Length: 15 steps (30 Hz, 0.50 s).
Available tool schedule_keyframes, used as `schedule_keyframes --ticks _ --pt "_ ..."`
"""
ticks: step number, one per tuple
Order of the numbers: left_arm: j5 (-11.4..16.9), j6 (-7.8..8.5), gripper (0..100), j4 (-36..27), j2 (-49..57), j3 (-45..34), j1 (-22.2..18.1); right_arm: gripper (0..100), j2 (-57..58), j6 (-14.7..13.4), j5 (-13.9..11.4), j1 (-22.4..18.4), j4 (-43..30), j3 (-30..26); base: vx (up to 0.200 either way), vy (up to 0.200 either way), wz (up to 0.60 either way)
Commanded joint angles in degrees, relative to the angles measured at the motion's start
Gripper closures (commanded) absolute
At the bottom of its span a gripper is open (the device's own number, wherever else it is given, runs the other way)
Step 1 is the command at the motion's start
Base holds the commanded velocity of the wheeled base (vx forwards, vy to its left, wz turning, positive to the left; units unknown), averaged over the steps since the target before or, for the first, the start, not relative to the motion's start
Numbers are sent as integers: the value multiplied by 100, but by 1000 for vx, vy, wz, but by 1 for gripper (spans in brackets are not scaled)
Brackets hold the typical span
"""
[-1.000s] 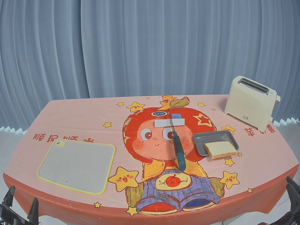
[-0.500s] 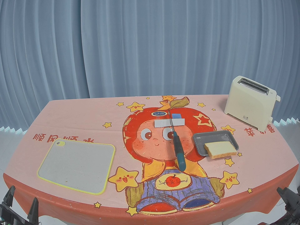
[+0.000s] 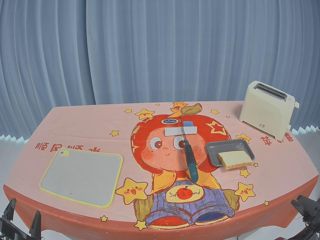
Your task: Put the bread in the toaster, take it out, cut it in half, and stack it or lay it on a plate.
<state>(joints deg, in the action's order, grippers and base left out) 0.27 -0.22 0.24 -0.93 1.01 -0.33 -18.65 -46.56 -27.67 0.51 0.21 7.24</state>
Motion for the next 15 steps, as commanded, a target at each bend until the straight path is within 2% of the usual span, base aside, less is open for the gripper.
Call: schedule_keyframes --ticks 1,3,10,15 --pt "0 -4 0 2 93 -101 -2 0 -394 15 -54 54 23 76 0 0 0" --pt "0 -4 0 2 93 -101 -2 0 -446 15 -168 204 -3 164 0 0 0" --pt "0 -4 0 2 93 -101 -2 0 -921 24 -177 555 50 216 0 0 0" --pt "0 -4 0 2 93 -101 -2 0 -1088 33 -159 573 67 243 0 0 0"
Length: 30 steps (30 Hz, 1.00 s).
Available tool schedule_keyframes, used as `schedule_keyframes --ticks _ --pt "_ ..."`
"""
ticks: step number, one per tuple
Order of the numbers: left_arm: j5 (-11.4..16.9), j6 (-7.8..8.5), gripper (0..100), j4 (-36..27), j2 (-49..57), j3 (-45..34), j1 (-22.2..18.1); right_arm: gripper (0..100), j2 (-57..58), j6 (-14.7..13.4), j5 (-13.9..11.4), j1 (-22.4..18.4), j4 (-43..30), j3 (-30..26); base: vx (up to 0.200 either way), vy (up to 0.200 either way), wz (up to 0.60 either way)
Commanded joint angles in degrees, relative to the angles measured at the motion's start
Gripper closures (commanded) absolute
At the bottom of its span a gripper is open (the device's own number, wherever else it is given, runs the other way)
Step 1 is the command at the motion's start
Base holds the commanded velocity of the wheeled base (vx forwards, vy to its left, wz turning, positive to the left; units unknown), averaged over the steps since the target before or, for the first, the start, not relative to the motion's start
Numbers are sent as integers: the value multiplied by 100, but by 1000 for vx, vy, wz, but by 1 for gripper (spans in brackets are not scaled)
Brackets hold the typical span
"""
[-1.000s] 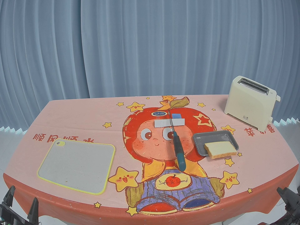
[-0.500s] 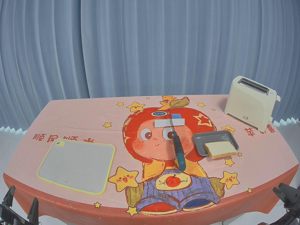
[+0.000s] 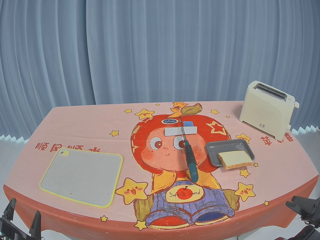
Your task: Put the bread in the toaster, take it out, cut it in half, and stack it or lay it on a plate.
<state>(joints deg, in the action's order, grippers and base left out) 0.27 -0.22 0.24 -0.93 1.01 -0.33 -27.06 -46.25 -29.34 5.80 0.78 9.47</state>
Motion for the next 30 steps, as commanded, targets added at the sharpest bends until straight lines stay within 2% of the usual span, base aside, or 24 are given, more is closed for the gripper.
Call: schedule_keyframes --ticks 1,7,18,20,22,25,26,28,30 --pt "0 -4 0 2 93 -101 -2 0 -335 2 16 44 10 20 0 0 0" --pt "0 -4 0 2 93 -101 -2 0 -748 11 16 44 247 -33 0 0 0" --pt "0 -4 0 2 93 -101 -2 0 -1178 -77 43 53 186 2 0 0 0" --pt "0 -4 0 2 93 -101 -2 0 -1231 -218 34 61 212 20 0 0 0" --pt "0 -4 0 2 93 -101 -2 0 -1258 -481 -1 105 247 81 0 0 0" --pt "0 -4 0 2 93 -101 -2 0 -1442 -930 -1 343 247 318 0 0 0" --pt "0 -4 0 2 93 -101 -2 0 -1548 -1184 -1 483 256 415 0 0 0" --pt "0 -4 0 2 93 -101 -2 0 -1767 -1501 -1 650 265 582 0 0 0" --pt "0 -4 0 2 93 -101 -2 0 -1899 -1606 -1 685 265 644 0 0 0"
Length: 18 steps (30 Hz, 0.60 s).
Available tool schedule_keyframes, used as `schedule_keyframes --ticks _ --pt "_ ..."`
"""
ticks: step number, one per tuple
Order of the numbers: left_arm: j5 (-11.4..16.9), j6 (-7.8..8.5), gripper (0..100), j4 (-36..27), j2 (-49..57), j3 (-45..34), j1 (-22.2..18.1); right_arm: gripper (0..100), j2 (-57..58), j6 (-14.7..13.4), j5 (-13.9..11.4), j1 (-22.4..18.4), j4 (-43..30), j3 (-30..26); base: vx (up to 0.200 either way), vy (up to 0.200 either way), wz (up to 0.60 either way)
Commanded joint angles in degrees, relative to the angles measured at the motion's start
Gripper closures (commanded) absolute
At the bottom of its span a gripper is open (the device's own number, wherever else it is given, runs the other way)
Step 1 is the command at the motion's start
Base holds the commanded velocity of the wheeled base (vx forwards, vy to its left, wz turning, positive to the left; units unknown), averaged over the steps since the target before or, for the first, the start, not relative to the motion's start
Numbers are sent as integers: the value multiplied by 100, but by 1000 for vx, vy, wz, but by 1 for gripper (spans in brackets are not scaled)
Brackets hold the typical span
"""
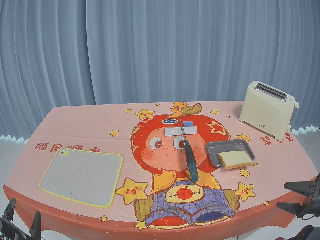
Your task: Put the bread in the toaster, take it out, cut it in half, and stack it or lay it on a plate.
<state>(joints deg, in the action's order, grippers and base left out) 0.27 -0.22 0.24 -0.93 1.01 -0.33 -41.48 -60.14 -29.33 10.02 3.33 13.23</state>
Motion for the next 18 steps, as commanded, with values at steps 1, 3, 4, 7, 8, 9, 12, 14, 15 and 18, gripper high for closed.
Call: schedule_keyframes --ticks 1,3,4,7,8,9,12,14,15,18 --pt "0 -4 0 2 93 -101 -2 0 -738 -332 -2 308 28 347 0 0 0" --pt "0 -4 0 2 93 -101 -2 0 -1028 -367 -11 316 256 356 0 0 0" --pt "0 -4 0 2 93 -101 -2 0 -1063 -376 -11 316 300 347 0 0 0" --pt "0 -4 0 2 93 -101 -2 0 -1468 -525 -11 413 810 268 0 0 0" --pt "0 -4 0 2 93 -101 -2 0 -1547 -596 -2 448 889 259 0 0 0" --pt "0 -4 0 2 93 -101 -2 0 -1626 -666 -11 457 959 251 0 0 0" --pt "0 -4 0 2 93 -101 -2 0 -1811 -719 -2 466 1126 259 0 0 0" --pt "0 -4 0 2 93 -101 -2 0 -1916 -719 -2 466 1205 286 0 0 0" --pt "0 -4 0 2 93 -101 -2 0 -1969 -719 -2 466 1240 303 0 0 0" --pt "0 -4 0 2 93 -101 -2 0 -2180 -684 15 474 1311 365 0 0 0"
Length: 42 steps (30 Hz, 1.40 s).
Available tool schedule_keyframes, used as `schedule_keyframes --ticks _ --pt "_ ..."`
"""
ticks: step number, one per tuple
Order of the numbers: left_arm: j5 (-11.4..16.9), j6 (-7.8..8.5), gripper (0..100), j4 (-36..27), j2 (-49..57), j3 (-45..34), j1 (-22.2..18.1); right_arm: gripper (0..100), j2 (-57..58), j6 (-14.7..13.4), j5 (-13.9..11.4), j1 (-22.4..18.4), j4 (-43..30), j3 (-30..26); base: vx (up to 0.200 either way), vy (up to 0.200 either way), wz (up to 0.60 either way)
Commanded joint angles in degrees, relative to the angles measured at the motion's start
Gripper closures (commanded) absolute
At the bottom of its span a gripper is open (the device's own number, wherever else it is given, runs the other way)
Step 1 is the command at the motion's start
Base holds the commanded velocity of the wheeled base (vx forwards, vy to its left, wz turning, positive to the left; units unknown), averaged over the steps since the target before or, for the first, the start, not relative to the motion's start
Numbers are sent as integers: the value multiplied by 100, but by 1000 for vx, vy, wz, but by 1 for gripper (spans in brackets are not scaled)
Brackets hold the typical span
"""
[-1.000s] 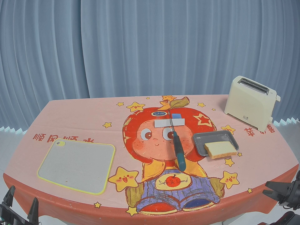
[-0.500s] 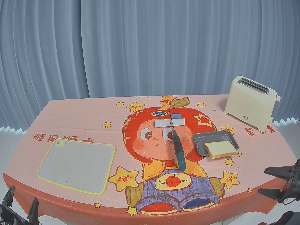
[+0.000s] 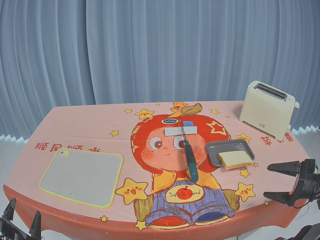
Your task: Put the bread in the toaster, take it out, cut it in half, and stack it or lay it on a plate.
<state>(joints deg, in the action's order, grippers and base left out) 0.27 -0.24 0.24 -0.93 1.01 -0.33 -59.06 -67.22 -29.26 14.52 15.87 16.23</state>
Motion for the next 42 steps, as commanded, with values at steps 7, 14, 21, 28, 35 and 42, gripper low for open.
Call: schedule_keyframes --ticks 7,14,21,28,35,42 --pt "0 -2 0 2 93 -101 -2 0 -967 51 -27 95 109 135 0 0 0" --pt "0 -2 0 2 93 -101 -2 0 -1389 25 -19 280 584 100 0 0 0" --pt "0 -2 0 2 93 -101 -2 0 -1564 -2 -19 280 821 276 0 0 0" --pt "0 -2 0 2 93 -101 -2 0 -1934 -2 -36 490 803 645 0 0 0" --pt "0 -2 0 2 93 -101 -2 0 -2065 7 -80 631 821 759 0 0 0" --pt "0 -2 0 2 93 -101 -2 0 -2241 7 -177 605 821 522 0 0 0"
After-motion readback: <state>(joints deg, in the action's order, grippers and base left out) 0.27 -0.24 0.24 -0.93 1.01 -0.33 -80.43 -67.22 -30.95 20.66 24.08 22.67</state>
